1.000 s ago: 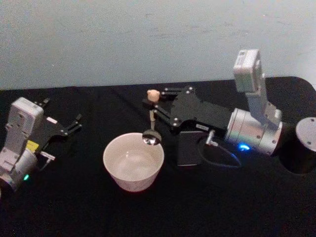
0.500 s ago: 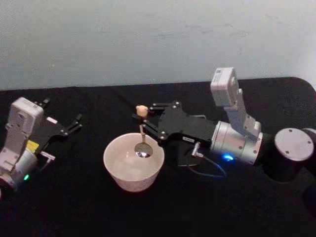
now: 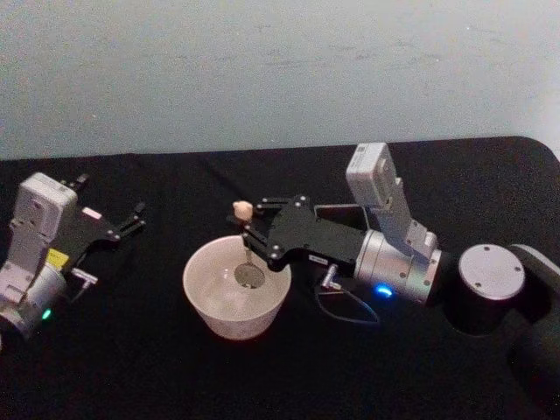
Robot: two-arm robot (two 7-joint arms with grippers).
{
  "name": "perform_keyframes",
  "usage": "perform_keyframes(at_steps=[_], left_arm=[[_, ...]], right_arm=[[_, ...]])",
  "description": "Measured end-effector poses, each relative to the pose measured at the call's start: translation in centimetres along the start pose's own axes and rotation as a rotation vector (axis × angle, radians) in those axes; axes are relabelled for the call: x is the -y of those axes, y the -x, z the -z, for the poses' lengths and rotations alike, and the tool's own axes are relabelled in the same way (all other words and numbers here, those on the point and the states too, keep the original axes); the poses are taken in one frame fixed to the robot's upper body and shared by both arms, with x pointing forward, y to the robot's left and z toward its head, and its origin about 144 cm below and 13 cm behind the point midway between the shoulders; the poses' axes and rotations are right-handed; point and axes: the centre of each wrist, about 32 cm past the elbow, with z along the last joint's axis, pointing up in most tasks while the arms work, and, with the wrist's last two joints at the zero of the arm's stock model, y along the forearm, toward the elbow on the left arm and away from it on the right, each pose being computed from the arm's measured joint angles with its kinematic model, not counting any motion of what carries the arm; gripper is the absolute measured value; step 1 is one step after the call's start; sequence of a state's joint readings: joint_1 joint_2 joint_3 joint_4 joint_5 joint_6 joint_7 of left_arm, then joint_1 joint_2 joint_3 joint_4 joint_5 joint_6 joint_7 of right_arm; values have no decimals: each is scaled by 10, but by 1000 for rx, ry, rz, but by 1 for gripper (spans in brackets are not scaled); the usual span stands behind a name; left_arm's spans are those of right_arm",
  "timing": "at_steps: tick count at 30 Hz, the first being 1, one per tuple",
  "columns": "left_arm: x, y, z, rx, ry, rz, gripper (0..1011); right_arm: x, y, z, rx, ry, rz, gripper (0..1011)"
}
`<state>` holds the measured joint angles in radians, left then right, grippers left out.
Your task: Pick up the stirring spoon with one hand, stir inside the cup, then place it back in its original position.
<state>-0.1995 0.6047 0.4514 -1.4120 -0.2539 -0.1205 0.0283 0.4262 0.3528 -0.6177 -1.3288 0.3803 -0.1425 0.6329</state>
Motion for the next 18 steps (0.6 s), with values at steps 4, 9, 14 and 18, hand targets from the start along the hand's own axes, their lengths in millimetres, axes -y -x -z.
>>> perform_keyframes(at_steps=[4,9,14,18], left_arm=[[0,0,0,0,0,0,1001],[0,0,0,0,0,0,1001],[0,0,0,0,0,0,1001],[0,0,0,0,0,0,1001]], right_arm=[[-4,0,5,-3,7,5,188],[-9,0,10,-11,12,6,188],[-13,0,15,-26,16,-6,188],[-15,0,16,-31,14,-9,188]])
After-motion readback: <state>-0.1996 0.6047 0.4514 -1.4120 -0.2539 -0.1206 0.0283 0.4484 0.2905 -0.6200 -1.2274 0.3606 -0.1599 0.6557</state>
